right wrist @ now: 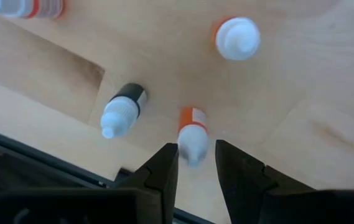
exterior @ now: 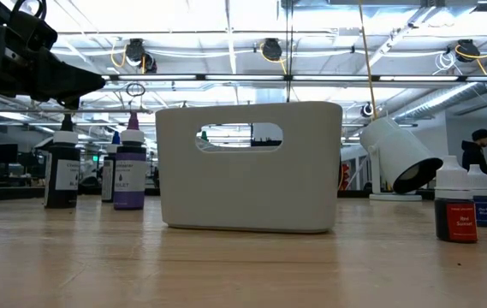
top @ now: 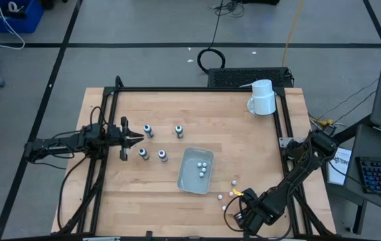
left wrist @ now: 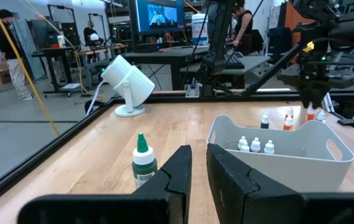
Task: Pick & Place food coloring
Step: Put the small yellow food coloring bottle into the white bin
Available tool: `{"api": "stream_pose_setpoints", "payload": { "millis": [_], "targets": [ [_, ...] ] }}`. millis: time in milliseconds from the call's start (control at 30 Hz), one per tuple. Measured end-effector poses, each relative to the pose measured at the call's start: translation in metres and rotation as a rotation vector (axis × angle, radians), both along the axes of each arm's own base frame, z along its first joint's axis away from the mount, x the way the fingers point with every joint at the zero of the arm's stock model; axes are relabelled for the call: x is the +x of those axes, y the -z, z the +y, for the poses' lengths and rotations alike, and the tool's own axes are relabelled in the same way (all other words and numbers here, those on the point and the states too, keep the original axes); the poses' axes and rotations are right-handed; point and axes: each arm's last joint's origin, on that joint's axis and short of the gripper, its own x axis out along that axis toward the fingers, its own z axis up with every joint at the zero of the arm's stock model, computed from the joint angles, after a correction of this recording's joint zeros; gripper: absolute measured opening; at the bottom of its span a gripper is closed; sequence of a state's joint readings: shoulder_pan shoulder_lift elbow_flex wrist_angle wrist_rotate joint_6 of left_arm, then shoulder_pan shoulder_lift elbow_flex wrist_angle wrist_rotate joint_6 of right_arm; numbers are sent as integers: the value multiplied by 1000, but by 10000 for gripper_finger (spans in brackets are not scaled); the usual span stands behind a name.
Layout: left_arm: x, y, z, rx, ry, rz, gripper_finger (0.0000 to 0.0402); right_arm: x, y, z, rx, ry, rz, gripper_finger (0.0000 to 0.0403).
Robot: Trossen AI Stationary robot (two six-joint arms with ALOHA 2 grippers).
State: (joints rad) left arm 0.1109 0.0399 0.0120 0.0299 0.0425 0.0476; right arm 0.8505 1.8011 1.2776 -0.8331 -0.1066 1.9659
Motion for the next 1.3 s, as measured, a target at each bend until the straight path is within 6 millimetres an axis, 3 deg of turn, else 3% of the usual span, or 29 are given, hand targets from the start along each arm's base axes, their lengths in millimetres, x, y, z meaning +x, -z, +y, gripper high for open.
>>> {"api": "stream_pose_setpoints", "payload": {
  "millis": [333,1100,1300],
  "targets": [
    [0,0,0,0,0,0,58,-1,10,-1,17,-10,-14,100],
    [0,0,0,0,0,0,58,-2,10,-2,9,-15,-11,100],
    [0,0,0,0,0,0,58,-2,10,-2,8,-15,-11,81]
  ]
}}
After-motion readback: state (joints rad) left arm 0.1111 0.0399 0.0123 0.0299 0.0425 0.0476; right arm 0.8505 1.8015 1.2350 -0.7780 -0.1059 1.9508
